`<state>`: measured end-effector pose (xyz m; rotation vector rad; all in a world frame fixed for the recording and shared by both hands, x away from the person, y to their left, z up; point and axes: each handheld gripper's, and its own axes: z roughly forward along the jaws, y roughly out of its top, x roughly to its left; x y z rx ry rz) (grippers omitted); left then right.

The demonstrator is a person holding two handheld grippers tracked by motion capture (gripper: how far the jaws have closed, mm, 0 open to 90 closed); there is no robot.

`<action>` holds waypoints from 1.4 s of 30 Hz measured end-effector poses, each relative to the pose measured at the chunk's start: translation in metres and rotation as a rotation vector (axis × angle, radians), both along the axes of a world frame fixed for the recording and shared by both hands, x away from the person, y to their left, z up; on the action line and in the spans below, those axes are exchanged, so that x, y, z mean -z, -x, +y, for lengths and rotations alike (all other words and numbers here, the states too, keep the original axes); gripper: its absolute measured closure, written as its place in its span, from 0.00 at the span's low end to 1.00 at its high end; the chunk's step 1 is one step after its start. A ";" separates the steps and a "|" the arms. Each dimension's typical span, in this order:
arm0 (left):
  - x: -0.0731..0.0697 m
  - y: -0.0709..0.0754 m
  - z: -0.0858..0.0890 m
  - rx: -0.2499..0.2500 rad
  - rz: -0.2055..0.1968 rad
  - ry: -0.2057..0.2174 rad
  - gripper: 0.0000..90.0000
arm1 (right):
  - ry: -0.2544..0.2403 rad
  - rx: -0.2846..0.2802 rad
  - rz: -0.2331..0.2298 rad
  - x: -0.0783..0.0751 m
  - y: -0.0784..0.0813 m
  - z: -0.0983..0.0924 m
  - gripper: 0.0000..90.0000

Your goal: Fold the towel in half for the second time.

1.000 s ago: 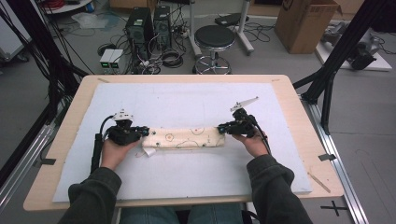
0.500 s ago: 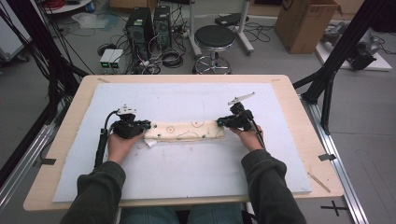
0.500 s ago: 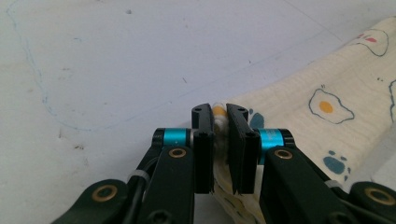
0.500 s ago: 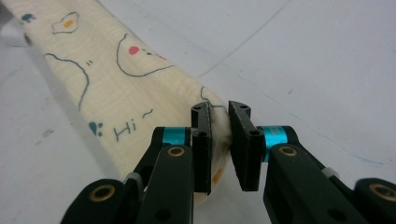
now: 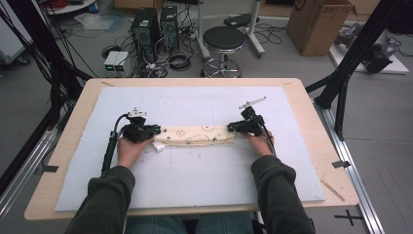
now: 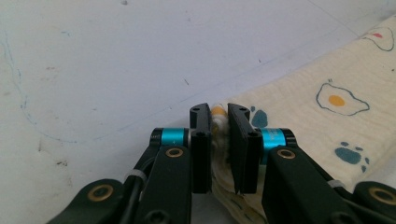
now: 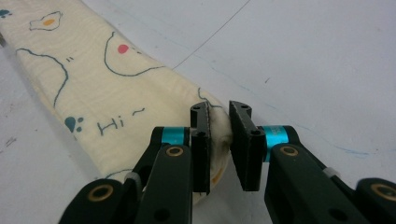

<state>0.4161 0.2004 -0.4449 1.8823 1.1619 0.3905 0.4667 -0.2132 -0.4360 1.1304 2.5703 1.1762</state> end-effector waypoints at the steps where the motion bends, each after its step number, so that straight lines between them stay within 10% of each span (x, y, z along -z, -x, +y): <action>1: 0.000 0.000 0.002 -0.003 0.004 0.006 0.84 | -0.002 -0.002 0.002 0.000 0.000 0.000 0.85; 19: -0.019 0.012 0.006 0.053 -0.034 0.055 0.62 | -0.128 0.026 -0.035 -0.017 0.009 -0.007 0.42; 42: -0.044 0.042 0.021 0.092 -0.085 0.069 0.34 | -0.122 0.050 -0.106 -0.041 0.033 -0.009 0.14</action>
